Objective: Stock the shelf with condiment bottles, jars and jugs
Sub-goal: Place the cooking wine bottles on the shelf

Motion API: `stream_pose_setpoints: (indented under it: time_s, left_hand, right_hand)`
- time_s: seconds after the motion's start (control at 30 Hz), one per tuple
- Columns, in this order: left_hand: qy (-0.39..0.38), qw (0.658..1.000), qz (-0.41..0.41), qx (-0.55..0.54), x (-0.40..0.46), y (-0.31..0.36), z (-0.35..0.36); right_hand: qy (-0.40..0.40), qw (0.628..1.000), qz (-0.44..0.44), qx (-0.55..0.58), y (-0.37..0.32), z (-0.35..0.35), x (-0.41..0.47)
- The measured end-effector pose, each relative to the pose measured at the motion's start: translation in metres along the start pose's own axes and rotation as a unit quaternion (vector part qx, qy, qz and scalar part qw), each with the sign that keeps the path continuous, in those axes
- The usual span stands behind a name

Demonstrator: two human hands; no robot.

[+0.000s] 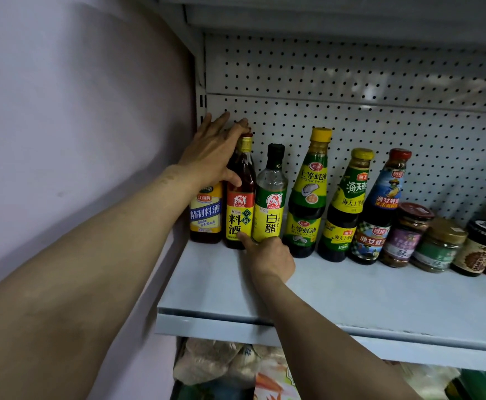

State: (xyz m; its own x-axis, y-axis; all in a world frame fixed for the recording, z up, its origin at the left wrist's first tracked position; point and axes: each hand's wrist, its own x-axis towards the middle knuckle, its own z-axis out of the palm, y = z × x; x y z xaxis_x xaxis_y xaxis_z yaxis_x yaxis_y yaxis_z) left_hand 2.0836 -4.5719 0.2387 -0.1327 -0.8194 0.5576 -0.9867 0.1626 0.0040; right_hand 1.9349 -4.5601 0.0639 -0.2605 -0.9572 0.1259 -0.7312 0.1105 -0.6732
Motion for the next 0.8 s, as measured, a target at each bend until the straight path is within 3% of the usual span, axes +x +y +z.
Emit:
stream_pose_setpoints:
  time_s: [0.6, 0.8]
  left_hand:
    - [0.014, 1.000, -0.003, 0.022, 0.001, -0.001, 0.003]
    - [0.014, 0.995, 0.017, 0.097, -0.004, 0.008, -0.004]
  right_hand:
    - [0.004, 1.000, 0.015, -0.006, -0.003, 0.001, 0.000]
    - [-0.057, 0.997, -0.040, 0.032, 0.009, -0.016, -0.006]
